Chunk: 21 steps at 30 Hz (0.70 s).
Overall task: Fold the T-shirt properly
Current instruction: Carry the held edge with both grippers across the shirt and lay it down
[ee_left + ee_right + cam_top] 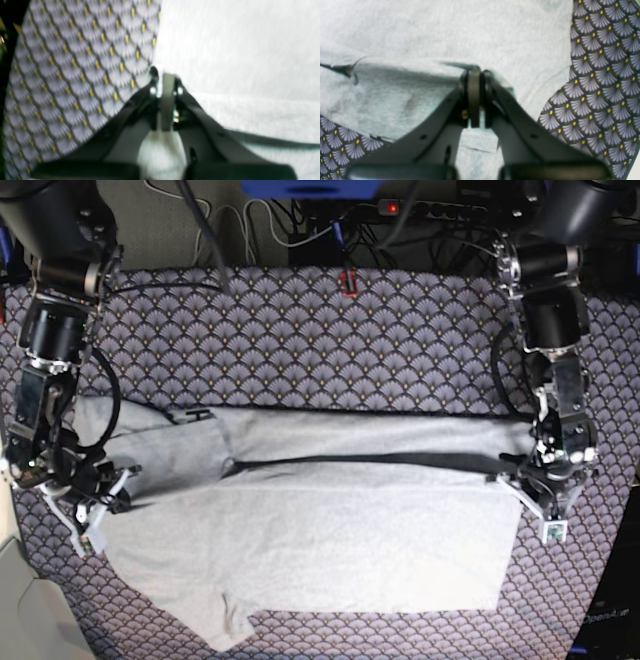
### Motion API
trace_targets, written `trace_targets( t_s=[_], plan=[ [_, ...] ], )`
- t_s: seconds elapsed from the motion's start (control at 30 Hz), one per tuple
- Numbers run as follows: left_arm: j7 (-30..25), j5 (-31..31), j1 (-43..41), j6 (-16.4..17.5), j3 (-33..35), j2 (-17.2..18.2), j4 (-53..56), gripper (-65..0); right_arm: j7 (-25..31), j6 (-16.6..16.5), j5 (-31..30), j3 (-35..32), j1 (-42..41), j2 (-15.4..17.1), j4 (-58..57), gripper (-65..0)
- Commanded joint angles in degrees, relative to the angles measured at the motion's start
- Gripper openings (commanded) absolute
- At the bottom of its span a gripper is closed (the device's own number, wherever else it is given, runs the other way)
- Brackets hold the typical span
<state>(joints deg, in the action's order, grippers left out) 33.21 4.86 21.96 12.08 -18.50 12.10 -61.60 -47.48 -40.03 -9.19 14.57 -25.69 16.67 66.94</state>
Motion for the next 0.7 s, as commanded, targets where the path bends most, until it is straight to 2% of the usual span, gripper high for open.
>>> trace_targets(
  t_s=[0.0,0.27,0.33,0.4,0.57,0.67],
  plan=[
    [-1.61,-0.16,1.65,-0.16,0.0,0.69,-1.03,-64.1,1.2,0.03,-0.52,0.16,-1.78,1.05,0.98,-65.0],
    [-2.13,-0.16,1.56,-0.16,0.0,0.78,-1.03,-64.0,1.2,0.03,-0.52,0.16,-1.6,1.22,0.98,-65.0],
    [-2.05,-0.16,1.56,-0.16,0.0,0.78,-0.95,-62.4,1.2,0.03,-0.52,0.16,-1.6,1.22,0.98,-64.8],
    [-1.96,-0.16,1.56,-0.16,-0.09,0.78,-0.95,-56.0,1.2,0.03,-0.52,0.16,-1.52,1.14,0.98,-60.4],
    [-2.05,-0.16,-0.11,-0.16,-0.09,0.78,-1.91,-33.4,1.11,0.03,-0.61,0.16,-1.43,1.05,0.98,-44.8],
    [-1.96,-0.16,-1.34,-0.16,-0.09,0.78,-3.41,-27.7,0.93,0.03,-0.61,0.25,-1.43,1.14,0.98,-39.0]
  ],
)
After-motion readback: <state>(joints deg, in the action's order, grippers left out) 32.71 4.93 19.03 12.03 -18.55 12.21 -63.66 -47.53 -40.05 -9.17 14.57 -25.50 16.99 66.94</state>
